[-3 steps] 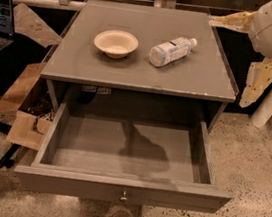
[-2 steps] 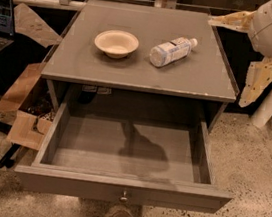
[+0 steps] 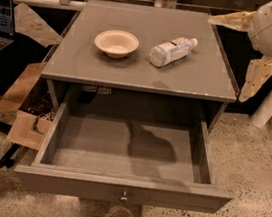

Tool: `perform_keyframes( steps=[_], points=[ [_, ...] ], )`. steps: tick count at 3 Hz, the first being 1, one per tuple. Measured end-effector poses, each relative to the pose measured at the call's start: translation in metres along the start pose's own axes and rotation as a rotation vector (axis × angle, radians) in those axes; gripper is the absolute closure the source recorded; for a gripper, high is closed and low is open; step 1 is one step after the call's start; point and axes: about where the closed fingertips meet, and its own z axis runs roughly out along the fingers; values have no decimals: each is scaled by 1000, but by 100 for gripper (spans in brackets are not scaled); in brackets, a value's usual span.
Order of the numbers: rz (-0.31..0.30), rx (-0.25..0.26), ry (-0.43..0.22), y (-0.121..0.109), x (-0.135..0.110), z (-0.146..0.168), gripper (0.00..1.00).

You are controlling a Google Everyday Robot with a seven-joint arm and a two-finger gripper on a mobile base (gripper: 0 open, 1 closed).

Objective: Place blue plastic bottle into top drawer

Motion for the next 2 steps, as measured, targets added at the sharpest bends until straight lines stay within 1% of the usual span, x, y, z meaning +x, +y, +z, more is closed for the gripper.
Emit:
perform_keyframes(
  steps=[1,2],
  points=[
    [-55,-2,-3,-20,30,10,0],
    [-75,13,10,-49,54,23,0]
  ],
)
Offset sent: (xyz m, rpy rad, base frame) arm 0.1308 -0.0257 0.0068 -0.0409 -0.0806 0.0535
